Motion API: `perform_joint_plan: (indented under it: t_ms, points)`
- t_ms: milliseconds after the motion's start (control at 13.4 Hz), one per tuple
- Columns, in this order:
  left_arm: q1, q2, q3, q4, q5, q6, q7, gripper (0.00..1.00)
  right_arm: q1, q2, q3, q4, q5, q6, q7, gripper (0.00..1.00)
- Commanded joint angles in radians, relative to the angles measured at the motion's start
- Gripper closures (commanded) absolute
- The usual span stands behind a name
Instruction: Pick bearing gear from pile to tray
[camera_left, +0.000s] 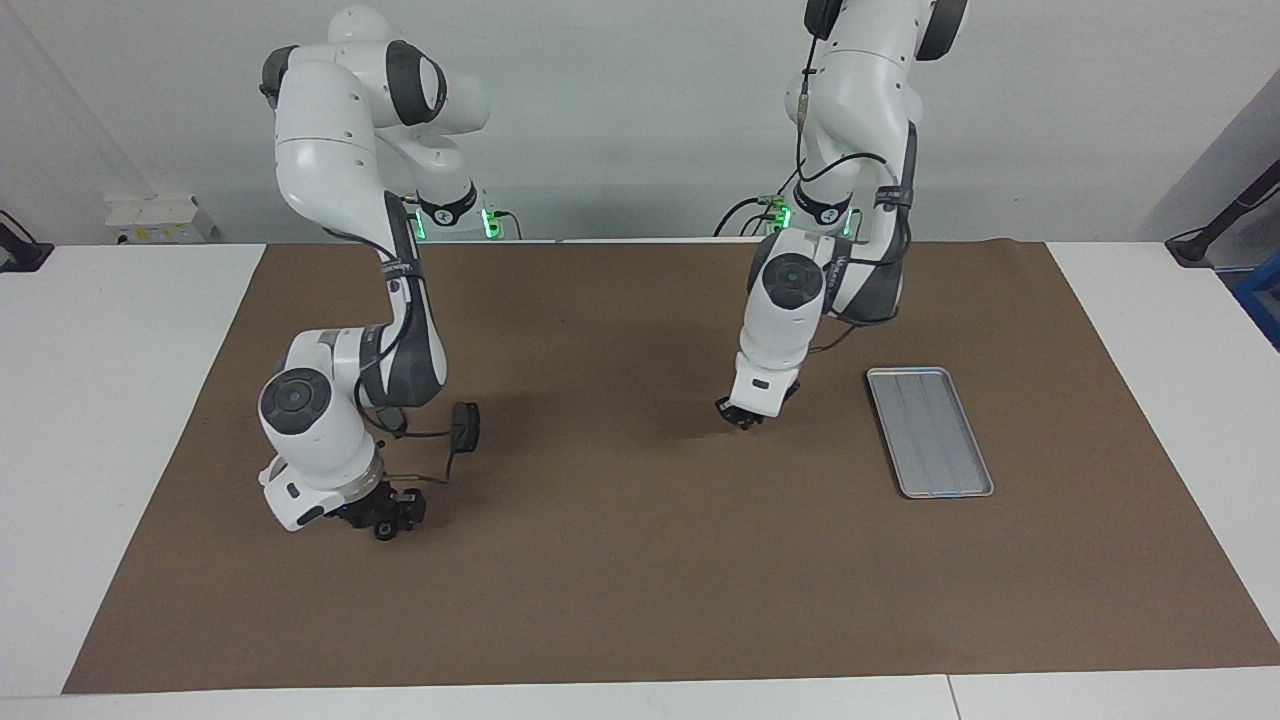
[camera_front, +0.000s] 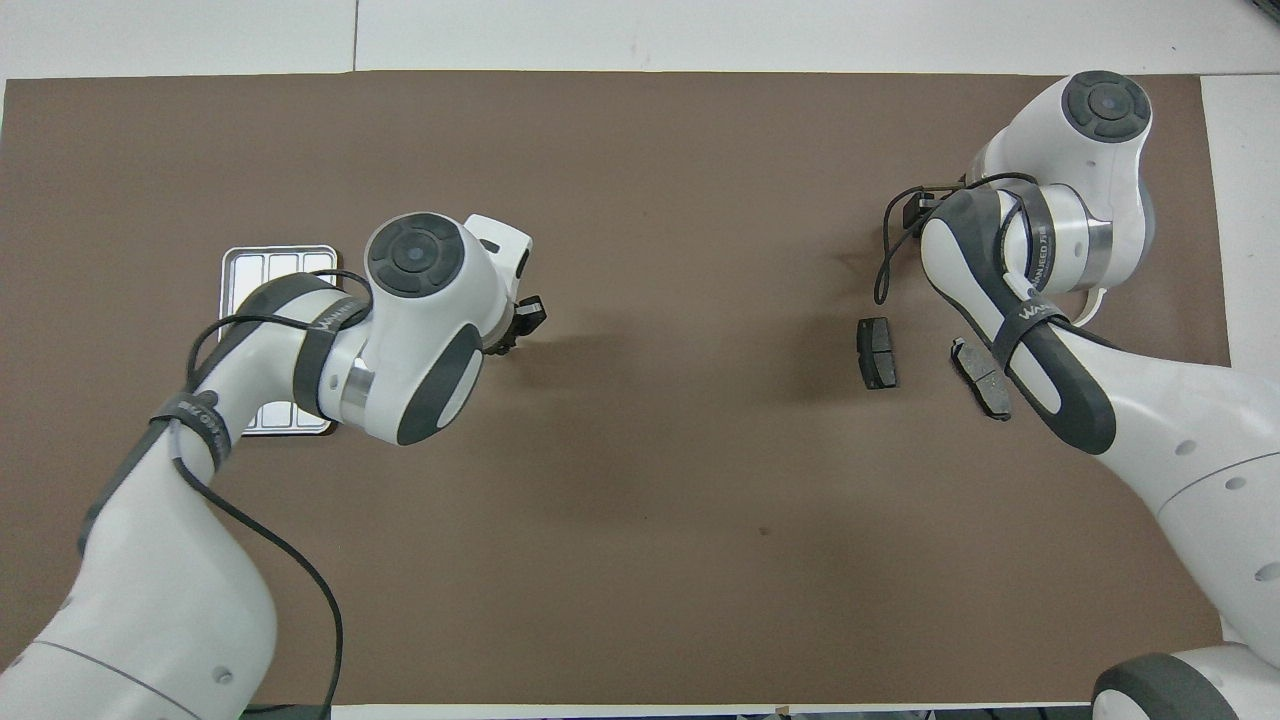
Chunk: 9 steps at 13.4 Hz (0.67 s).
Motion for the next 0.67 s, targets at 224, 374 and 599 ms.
perform_joint_plan:
  t_ms: [224, 374, 599]
  points:
    - [0.304, -0.116, -0.006, -0.068, 0.01, -0.091, 0.549, 0.87, -0.013, -0.006, 0.01, -0.02, 0.029, 0.026, -0.011, 0.47]
    - [0.376, -0.136, -0.006, -0.13, 0.01, -0.023, 0.71, 0.87, -0.015, -0.006, 0.01, -0.02, 0.029, 0.026, -0.012, 0.71]
    - [0.439, -0.173, -0.006, -0.253, 0.01, 0.087, 0.822, 0.87, -0.021, -0.006, 0.012, -0.02, 0.029, 0.026, -0.014, 1.0]
